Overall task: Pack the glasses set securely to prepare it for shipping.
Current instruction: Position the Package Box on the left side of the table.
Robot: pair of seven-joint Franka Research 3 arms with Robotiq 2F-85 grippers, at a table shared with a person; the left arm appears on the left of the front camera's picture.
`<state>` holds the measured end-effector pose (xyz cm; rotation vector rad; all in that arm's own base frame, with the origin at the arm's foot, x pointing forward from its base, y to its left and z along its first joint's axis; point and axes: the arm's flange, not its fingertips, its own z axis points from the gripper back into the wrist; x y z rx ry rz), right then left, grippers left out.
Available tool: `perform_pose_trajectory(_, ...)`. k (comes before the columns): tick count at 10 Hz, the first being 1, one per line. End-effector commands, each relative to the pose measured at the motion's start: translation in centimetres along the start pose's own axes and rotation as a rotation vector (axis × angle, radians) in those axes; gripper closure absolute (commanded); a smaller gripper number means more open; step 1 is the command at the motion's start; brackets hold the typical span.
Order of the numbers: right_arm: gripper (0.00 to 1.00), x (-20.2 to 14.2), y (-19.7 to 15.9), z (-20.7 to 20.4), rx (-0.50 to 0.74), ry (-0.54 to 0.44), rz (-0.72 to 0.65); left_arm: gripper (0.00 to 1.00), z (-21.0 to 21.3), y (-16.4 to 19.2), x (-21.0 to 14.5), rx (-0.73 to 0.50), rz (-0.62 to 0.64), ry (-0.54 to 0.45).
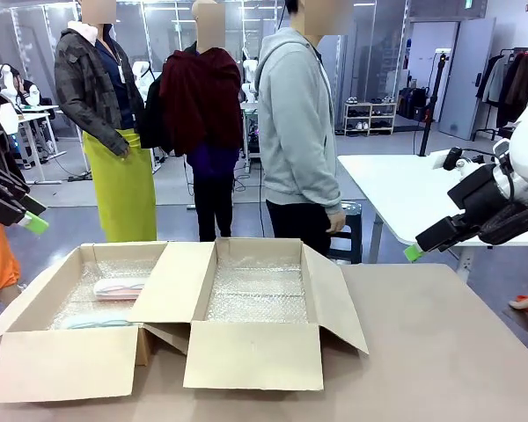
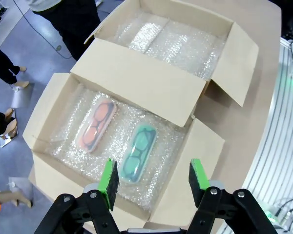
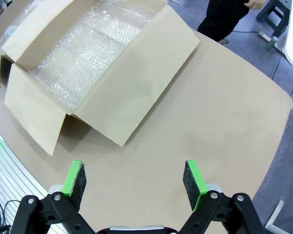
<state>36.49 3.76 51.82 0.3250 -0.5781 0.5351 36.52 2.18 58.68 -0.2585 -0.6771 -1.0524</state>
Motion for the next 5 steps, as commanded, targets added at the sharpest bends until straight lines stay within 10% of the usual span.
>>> perform_pose_trajectory(1, 0.0, -0.17, 0.23, -0.05, -0.002, 0.007, -0.011, 0.26, 0.26, 0.09, 0.21, 0.009, 0.01, 0.02)
perform_pose_trajectory(5, 0.0, -0.17, 0.23, -0.05, -0.002, 0.007, -0.011, 0.26, 0.26, 0.09, 0.21, 0.009, 0.01, 0.02)
